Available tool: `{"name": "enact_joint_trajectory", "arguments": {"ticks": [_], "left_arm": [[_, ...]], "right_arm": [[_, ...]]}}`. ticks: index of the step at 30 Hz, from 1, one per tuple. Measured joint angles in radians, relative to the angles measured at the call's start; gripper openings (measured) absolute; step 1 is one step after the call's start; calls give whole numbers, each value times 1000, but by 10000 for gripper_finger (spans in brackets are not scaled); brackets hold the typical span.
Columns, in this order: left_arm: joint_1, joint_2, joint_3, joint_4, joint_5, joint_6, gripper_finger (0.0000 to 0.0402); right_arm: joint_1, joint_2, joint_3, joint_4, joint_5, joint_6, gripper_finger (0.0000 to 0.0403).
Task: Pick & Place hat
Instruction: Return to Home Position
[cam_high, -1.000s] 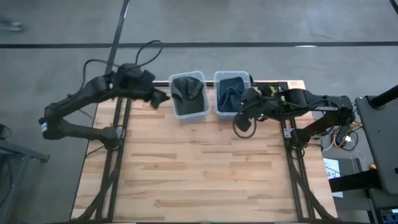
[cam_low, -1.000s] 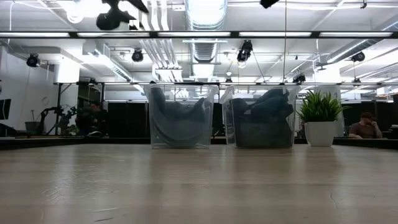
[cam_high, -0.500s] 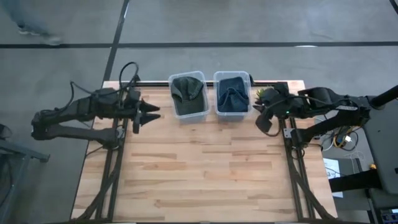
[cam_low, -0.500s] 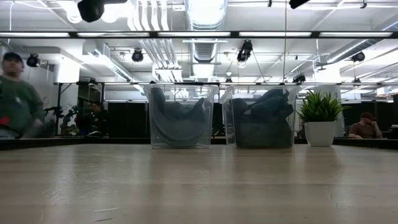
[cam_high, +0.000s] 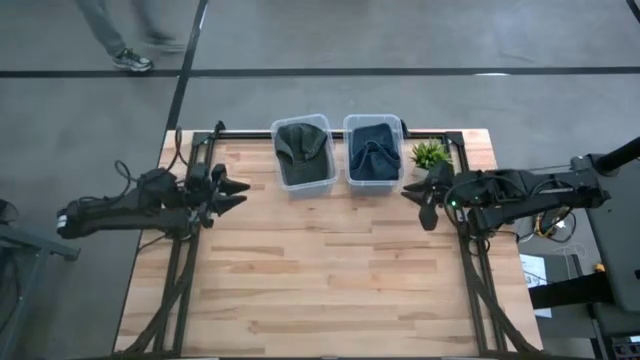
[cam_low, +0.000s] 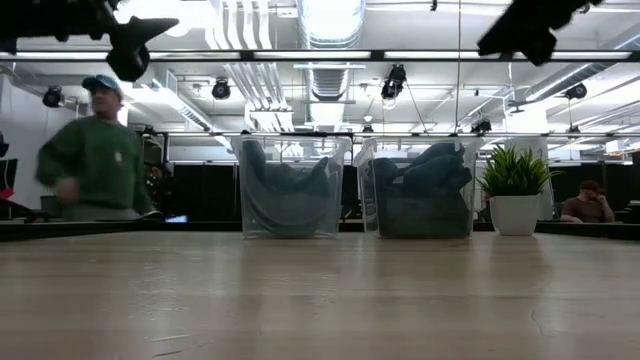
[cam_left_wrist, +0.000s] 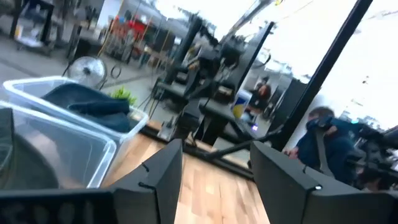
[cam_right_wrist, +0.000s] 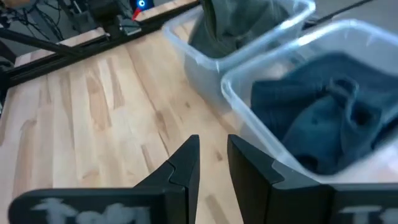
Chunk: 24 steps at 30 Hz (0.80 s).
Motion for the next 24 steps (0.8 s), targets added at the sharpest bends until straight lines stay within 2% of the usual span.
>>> {"name": "enact_joint_trajectory", "arguments": {"ticks": [6,11,17,24], "left_arm": [[0,-86,-138,142,0,-6,184],[0,-160,-194,153,0,-6,184],[0,-230,-247,153,-2,23,184],[0,-286,-334,158,-3,-3,184]], "right_arm": [[0,-177,-150,43,0,44,68],[0,-360,-247,105,0,17,72],[0,-553,-347,103,0,14,80],[0,-716,-448,115,-1,18,78]]}}
